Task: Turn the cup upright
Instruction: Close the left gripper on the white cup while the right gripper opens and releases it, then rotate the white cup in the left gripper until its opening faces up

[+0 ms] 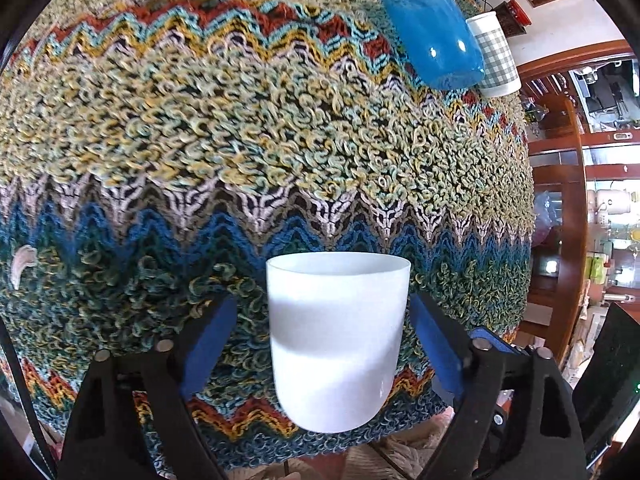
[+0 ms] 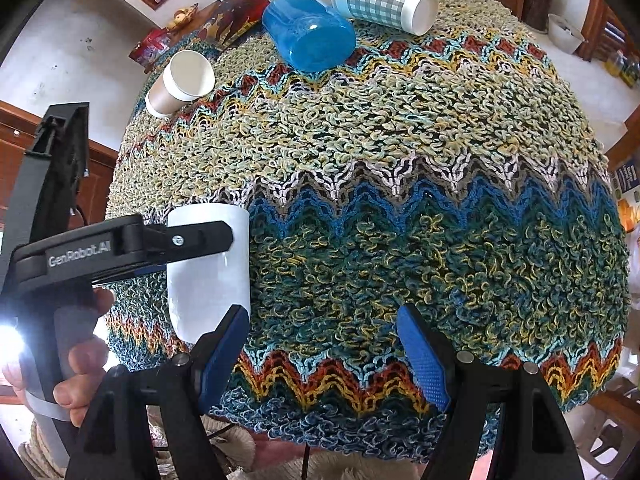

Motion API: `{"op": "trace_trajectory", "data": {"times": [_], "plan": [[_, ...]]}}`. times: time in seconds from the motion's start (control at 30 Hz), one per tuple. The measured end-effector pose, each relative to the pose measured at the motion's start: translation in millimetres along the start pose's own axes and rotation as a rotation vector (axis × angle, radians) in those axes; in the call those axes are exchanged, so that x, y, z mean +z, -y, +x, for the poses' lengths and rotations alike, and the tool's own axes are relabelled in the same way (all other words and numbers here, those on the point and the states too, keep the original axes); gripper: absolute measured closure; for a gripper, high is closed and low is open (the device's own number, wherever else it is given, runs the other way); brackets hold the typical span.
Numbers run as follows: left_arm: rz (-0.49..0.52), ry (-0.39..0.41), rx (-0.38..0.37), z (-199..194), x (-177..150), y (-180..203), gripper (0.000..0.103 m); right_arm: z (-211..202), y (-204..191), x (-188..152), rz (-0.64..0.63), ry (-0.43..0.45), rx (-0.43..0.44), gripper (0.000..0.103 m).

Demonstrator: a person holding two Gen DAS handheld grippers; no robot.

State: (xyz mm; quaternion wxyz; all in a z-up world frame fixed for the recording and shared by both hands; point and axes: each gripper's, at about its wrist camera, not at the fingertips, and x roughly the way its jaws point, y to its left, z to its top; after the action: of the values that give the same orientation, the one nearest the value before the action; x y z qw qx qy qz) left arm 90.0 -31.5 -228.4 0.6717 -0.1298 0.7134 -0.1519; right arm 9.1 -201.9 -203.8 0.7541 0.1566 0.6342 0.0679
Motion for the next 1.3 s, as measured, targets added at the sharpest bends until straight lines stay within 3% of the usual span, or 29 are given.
{"op": "trace_trajectory", "data": {"times": [0.1,0.17,0.77,1.0,1.2,1.3], "plan": [[-0.016,-0.019,-0.012,6.2,2.6,1.5,0.017,5.2,0.7,3.3,-0.001,-0.011,0.004,0.026],[-0.020,-0.034,-0.013,10.1,4.4,3.3,0.033,8.2,0.1,5.0,-0.004,-0.016,0.006,0.026],[-0.053,-0.070,-0.022,12.9,31.0,1.6,0.033,30.3,-19.7,13.5,-0.092,-0.048,0.045,0.026],[-0.025,-0.010,-0.019,5.9,28.7,10.2,0.033,39.2,-34.5,15.9,-0.145,-0.054,0.058,0.026],[0.026,0.104,-0.043,-13.1,25.8,21.6,0.034,49.1,-37.6,22.3,-0.140,-0.043,0.049,0.026],[0.079,0.178,-0.016,-19.0,22.2,31.2,0.034,49.5,-32.5,22.5,-0.129,-0.031,0.050,0.026]]}}
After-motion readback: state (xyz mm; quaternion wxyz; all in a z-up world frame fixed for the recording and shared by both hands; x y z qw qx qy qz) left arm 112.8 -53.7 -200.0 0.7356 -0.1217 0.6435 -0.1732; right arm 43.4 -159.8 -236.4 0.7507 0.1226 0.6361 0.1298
